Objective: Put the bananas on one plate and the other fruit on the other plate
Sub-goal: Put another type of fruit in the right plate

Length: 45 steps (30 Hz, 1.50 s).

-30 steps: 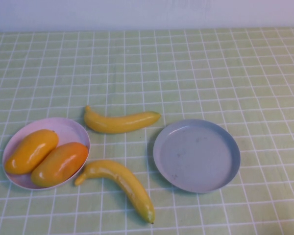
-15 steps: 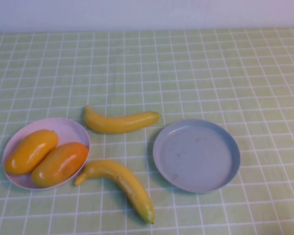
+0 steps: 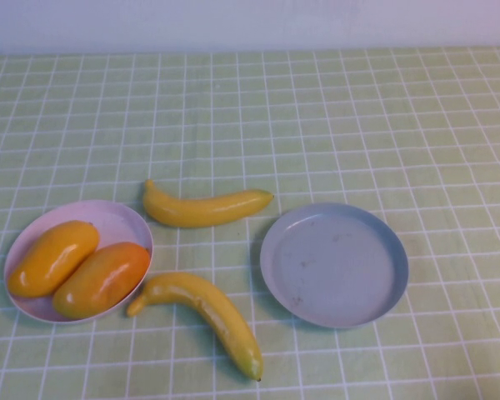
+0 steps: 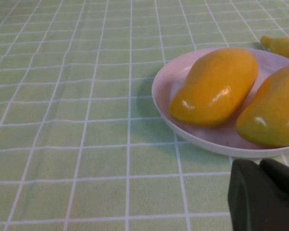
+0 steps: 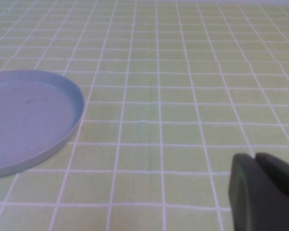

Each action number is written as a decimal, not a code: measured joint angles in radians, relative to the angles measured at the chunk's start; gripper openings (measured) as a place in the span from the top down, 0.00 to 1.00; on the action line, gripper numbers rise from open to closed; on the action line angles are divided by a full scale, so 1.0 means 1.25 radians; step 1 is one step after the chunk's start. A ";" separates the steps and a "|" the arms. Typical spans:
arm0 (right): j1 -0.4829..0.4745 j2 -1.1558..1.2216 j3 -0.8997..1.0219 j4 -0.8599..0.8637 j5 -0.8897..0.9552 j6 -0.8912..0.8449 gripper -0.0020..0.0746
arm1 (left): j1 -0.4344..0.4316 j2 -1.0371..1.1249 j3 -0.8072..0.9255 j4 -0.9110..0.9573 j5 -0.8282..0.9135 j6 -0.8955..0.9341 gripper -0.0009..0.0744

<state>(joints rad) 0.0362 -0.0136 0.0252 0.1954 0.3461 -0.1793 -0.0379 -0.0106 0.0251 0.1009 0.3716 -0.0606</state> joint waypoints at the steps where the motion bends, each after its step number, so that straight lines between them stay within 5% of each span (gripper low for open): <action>1: 0.000 0.000 0.000 0.000 0.000 0.000 0.99 | 0.000 0.000 0.000 0.000 0.002 0.000 0.99; 24: 0.000 0.000 0.000 0.015 -0.014 0.000 0.99 | 0.000 0.000 0.000 0.000 0.003 0.000 0.99; 36: 0.000 0.000 0.000 0.483 -0.247 0.000 0.99 | 0.000 0.000 0.000 0.000 0.003 0.000 0.99; 45: 0.000 0.155 -0.189 0.491 0.069 0.000 0.99 | 0.000 0.000 0.000 0.000 0.003 0.000 0.99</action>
<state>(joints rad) 0.0362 0.1807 -0.2114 0.8087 0.4323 -0.1793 -0.0379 -0.0106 0.0251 0.1009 0.3757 -0.0606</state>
